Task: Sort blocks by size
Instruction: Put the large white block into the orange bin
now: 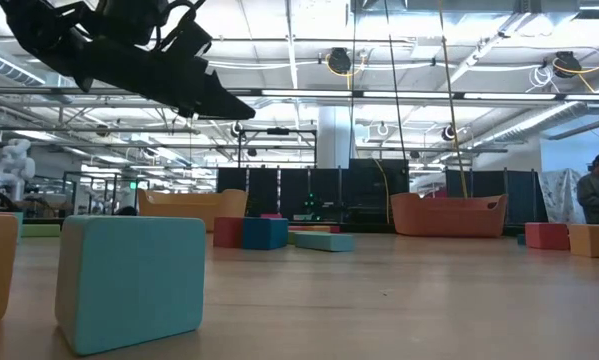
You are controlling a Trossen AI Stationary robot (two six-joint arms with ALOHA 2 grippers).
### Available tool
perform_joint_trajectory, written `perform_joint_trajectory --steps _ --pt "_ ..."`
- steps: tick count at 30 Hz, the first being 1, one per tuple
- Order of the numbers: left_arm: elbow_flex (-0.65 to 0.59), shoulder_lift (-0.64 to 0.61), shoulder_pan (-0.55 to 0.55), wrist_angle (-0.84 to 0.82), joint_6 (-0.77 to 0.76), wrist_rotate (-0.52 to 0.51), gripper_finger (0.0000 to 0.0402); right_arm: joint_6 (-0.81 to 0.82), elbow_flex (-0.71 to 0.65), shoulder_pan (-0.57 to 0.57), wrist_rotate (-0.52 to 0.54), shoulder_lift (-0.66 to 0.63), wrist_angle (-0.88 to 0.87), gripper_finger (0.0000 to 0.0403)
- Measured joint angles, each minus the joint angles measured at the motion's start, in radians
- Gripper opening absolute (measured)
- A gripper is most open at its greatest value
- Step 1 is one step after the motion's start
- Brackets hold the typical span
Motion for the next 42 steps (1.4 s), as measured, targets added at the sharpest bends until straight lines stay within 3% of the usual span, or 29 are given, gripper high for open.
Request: perform_joint_trajectory --steps 22,30,37,42 --pt "0.0 0.0 -0.003 -0.024 -0.027 0.0 0.021 -0.024 0.0 0.01 0.078 0.016 -0.071 0.0184" --pt "0.0 0.0 -0.003 -0.022 -0.027 0.0 0.021 0.017 -0.006 -0.021 0.225 -0.023 -0.244 0.0184" --pt "0.0 0.0 -0.003 -0.022 -0.026 -0.001 0.021 0.038 -0.005 -0.019 0.265 -0.132 -0.245 0.0184" --pt "0.0 0.0 -0.003 -0.023 -0.026 -0.001 0.021 -0.012 -0.02 -0.007 0.326 -0.136 -0.239 0.0185"
